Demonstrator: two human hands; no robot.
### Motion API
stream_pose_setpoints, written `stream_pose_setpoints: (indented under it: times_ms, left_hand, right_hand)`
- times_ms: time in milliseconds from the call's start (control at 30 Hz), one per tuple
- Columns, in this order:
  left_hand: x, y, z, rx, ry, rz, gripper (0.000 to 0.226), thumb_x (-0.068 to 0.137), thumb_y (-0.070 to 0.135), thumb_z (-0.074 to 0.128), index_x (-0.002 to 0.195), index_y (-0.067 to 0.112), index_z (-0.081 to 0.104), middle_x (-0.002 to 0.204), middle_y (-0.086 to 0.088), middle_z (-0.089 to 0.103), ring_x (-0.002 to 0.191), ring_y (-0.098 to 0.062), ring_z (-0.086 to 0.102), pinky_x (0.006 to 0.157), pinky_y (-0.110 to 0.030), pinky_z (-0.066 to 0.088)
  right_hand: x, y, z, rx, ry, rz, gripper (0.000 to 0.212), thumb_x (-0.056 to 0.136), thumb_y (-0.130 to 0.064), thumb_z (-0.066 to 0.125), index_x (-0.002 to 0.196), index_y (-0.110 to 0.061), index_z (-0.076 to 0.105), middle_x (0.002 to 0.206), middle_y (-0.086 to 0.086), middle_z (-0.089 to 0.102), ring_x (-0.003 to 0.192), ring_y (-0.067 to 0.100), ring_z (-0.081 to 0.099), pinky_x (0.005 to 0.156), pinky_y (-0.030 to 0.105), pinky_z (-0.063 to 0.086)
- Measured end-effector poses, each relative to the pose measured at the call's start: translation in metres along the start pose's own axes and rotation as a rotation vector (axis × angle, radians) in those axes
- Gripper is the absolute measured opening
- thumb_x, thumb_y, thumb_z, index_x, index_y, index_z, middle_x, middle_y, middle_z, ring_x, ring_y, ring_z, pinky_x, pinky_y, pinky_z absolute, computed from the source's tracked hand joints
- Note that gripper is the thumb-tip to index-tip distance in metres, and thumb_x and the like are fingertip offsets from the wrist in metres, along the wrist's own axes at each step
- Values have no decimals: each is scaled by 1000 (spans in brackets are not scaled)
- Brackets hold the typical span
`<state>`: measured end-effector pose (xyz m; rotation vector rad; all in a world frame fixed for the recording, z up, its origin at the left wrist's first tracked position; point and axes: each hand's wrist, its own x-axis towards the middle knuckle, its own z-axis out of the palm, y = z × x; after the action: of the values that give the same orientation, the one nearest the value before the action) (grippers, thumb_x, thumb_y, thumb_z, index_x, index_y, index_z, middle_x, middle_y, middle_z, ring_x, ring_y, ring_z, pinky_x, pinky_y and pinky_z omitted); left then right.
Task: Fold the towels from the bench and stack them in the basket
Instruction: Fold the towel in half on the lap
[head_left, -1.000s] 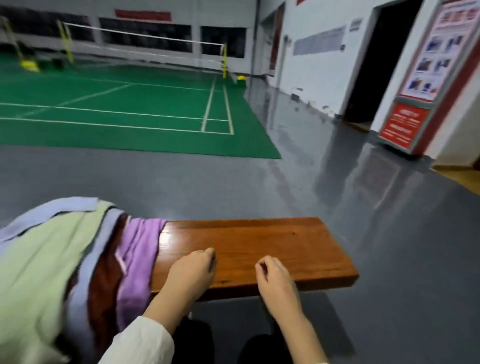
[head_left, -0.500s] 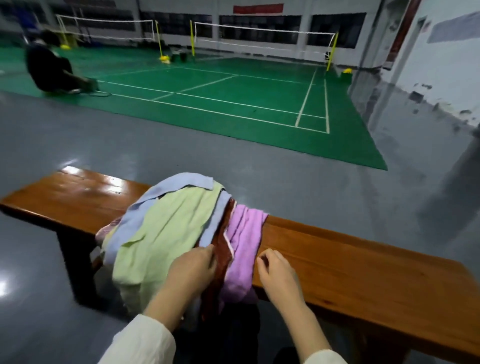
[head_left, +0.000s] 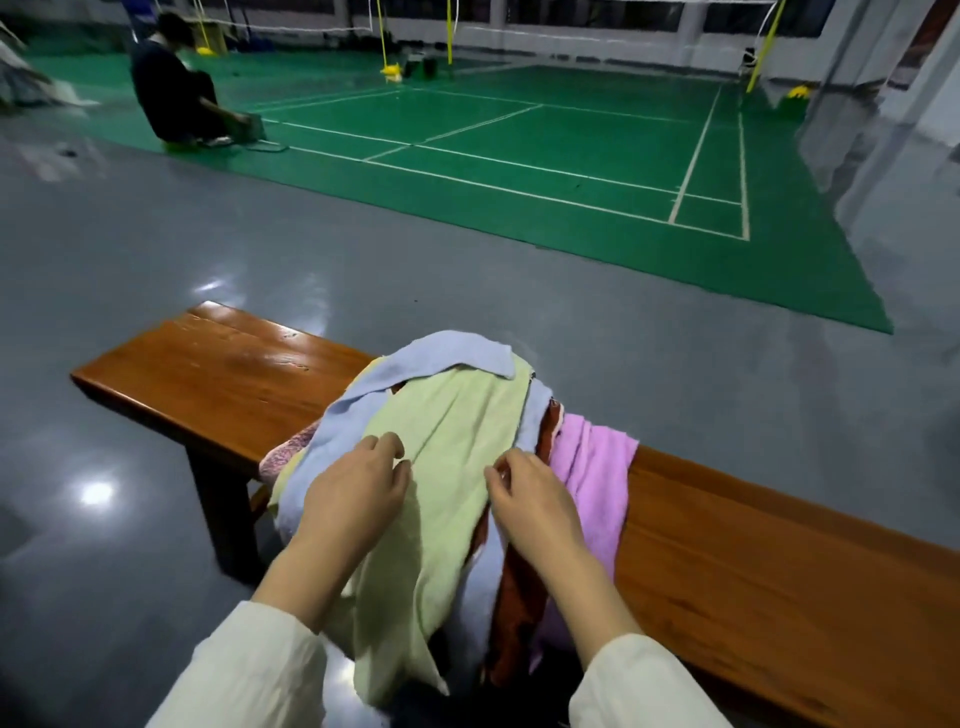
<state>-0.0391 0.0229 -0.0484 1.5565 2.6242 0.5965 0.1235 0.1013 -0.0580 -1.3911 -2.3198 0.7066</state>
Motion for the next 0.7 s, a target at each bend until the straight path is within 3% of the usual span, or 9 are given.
stream_pose_setpoints:
  times_ms: [167, 300, 433, 500, 567, 700]
  left_hand:
    - [7, -8, 22, -49, -18, -63, 28, 96, 38, 47, 112, 16, 55, 111, -5, 57, 101, -27, 55, 79, -36, 42]
    - [7, -7, 30, -108, 55, -76, 22, 94, 35, 52, 99, 15, 59, 98, -4, 58, 94, -26, 56, 71, -36, 40]
    - [11, -6, 27, -218, 111, -125, 17, 89, 31, 63, 82, 15, 64, 82, 0, 57, 84, -23, 56, 64, -31, 35]
    - [12, -3, 21, -281, 139, -142, 16, 86, 27, 66, 81, 12, 68, 82, -2, 60, 83, -23, 56, 66, -30, 35]
    - [11, 4, 13, -369, 176, -151, 17, 88, 22, 64, 79, 8, 66, 81, -3, 62, 80, -21, 56, 68, -32, 36]
    - [6, 36, -9, -633, 203, -261, 22, 96, 19, 45, 80, 4, 50, 70, 0, 53, 68, -16, 46, 61, -33, 26]
  right_hand:
    - [16, -5, 13, 46, -4, 134, 41, 95, -41, 49, 117, -6, 49, 120, 15, 59, 113, 33, 54, 90, 36, 41]
    - [24, 0, 20, 230, 24, 299, 49, 89, -42, 60, 118, -4, 48, 117, 15, 62, 111, 33, 57, 86, 34, 43]
    - [29, 7, 21, 321, 56, 343, 21, 87, -27, 63, 96, -9, 60, 97, 9, 66, 100, 30, 60, 75, 30, 40]
    - [28, 8, 18, 359, 115, 299, 13, 91, -20, 57, 97, -9, 60, 98, 8, 65, 96, 27, 58, 76, 30, 40]
    - [27, 8, 15, 534, 193, 302, 13, 95, -19, 52, 101, -8, 56, 95, 9, 61, 92, 26, 56, 79, 32, 40]
    - [30, 7, 3, 1256, 313, 527, 12, 99, -15, 46, 101, -11, 57, 99, 8, 65, 91, 23, 60, 85, 37, 47]
